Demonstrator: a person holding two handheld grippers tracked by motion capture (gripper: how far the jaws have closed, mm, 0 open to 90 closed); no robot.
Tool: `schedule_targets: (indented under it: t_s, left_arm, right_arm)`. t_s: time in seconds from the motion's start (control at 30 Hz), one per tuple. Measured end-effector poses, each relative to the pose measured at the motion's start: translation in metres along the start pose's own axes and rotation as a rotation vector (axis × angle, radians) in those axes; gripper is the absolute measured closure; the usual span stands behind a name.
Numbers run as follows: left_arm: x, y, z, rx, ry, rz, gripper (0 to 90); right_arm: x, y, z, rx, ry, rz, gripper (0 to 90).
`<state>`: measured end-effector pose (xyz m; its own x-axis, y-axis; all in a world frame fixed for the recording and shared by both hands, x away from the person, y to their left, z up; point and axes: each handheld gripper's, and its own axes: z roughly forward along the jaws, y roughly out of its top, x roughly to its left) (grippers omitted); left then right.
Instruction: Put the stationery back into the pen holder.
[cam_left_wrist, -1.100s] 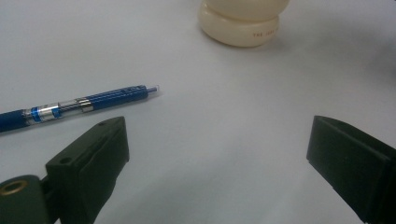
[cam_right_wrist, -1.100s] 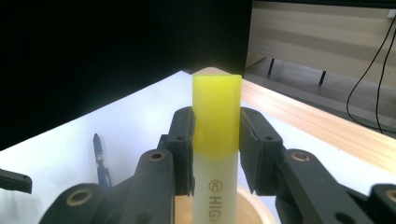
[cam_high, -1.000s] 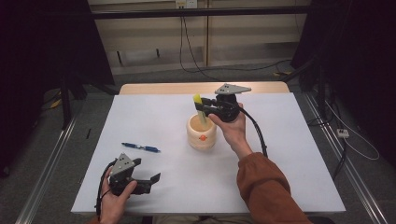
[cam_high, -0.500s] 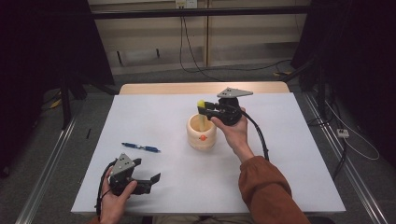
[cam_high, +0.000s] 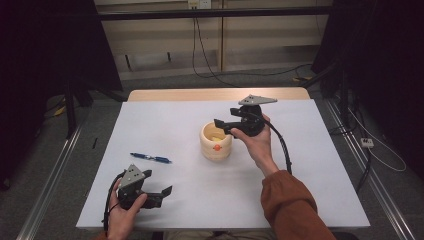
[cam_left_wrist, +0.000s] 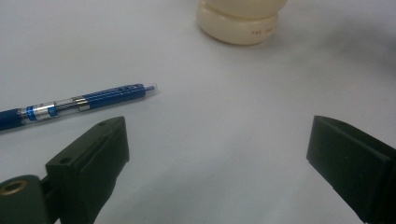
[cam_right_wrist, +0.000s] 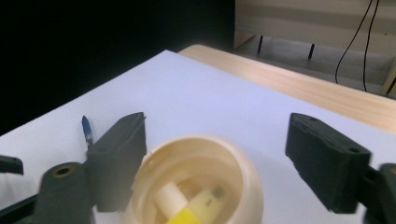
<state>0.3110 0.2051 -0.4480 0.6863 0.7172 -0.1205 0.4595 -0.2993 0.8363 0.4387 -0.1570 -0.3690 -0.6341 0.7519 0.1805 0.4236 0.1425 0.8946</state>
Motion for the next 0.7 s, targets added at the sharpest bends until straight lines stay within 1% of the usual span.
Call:
schedule_targets:
  t_s: [0.07,0.17,0.23,0.37,0.43,0.57,0.63,0.7]
  left_arm:
    - [0.000,0.000,0.000,-0.001,0.000,0.000,5.8]
    - [0.000,0.000,0.000,0.000,0.002,-0.001,5.8]
    - [0.000,0.000,0.000,0.000,0.001,-0.001,5.7]
    - [0.000,0.000,0.000,0.000,0.003,-0.001,5.8]
    - [0.000,0.000,0.000,0.000,0.004,-0.001,5.8]
    - [0.000,0.000,0.000,0.001,0.006,-0.002,5.7]
    - [0.000,0.000,0.001,0.001,0.005,-0.004,5.8]
    - [0.000,0.000,0.000,0.001,0.015,0.000,5.8]
  right_arm:
    - [-0.002,-0.004,-0.003,0.016,0.006,0.004,15.8]
    - [-0.003,-0.009,-0.008,0.020,0.005,0.006,14.3]
    - [-0.005,-0.012,-0.012,0.032,-0.002,0.013,11.1]
    - [-0.007,-0.019,-0.021,0.066,-0.020,-0.003,9.2]
    - [-0.009,-0.021,-0.026,0.076,-0.016,0.008,8.1]
    - [-0.015,-0.026,-0.037,0.066,-0.007,0.041,7.6]
    - [-0.016,-0.030,-0.042,0.076,-0.020,0.038,7.4]
    - [-0.017,-0.034,-0.046,0.100,-0.047,0.031,7.6]
